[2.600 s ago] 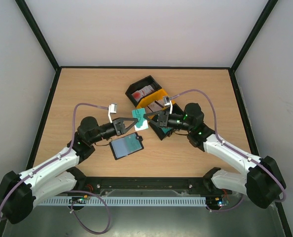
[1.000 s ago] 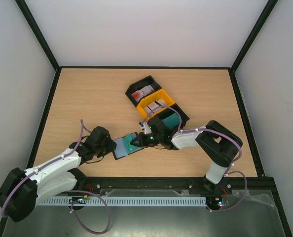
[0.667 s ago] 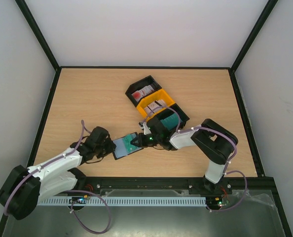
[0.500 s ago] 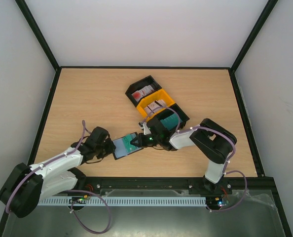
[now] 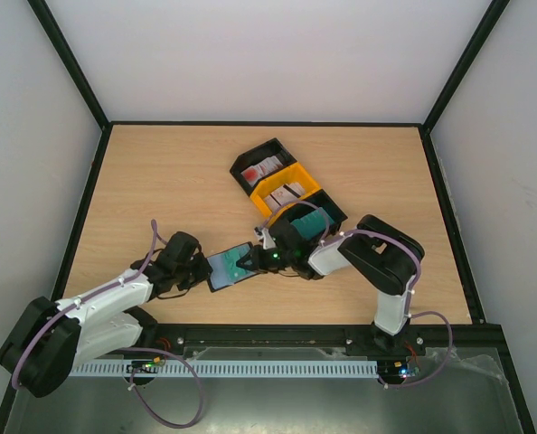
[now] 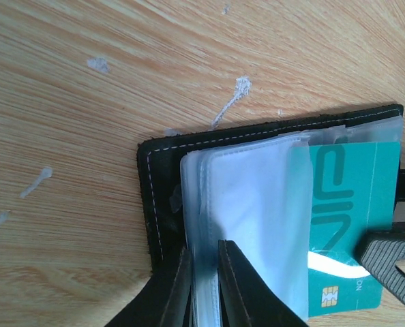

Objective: Put the credit cards into the card holder
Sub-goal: Insert the credit card into the card holder.

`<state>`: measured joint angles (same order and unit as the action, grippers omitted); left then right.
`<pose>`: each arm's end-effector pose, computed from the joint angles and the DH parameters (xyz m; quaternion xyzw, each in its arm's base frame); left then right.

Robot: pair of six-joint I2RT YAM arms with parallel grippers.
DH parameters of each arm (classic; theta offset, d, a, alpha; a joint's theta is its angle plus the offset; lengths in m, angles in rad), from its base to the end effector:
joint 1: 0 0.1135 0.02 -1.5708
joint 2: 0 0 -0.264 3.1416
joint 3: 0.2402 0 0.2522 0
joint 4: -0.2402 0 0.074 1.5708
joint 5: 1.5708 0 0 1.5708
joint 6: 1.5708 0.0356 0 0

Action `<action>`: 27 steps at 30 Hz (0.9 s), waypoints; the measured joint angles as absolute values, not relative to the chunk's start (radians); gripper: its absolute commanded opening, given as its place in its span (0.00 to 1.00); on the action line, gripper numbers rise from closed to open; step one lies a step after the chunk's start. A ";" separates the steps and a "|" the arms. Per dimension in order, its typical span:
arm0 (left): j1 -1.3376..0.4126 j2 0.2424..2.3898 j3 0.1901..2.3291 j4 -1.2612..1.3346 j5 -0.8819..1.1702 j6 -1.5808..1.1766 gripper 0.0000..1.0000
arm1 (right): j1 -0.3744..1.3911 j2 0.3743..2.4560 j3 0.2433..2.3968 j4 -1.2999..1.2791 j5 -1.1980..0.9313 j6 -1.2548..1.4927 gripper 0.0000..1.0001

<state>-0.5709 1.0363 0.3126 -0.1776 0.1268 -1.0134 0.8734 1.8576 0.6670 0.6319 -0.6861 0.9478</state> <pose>0.1462 -0.0992 0.1377 -0.1865 0.9242 -0.2754 0.1877 0.1930 0.2654 0.1077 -0.1323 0.8292 0.5410 0.0476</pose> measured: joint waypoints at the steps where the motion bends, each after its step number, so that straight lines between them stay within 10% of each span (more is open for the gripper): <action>1: -0.570 1.036 0.313 -0.178 0.127 -1.013 0.15 | 0.876 1.861 0.666 0.640 -0.688 0.957 0.02; 27: -0.570 1.026 0.303 -0.161 0.131 -1.006 0.20 | 0.928 1.913 0.710 0.664 -0.680 1.013 0.02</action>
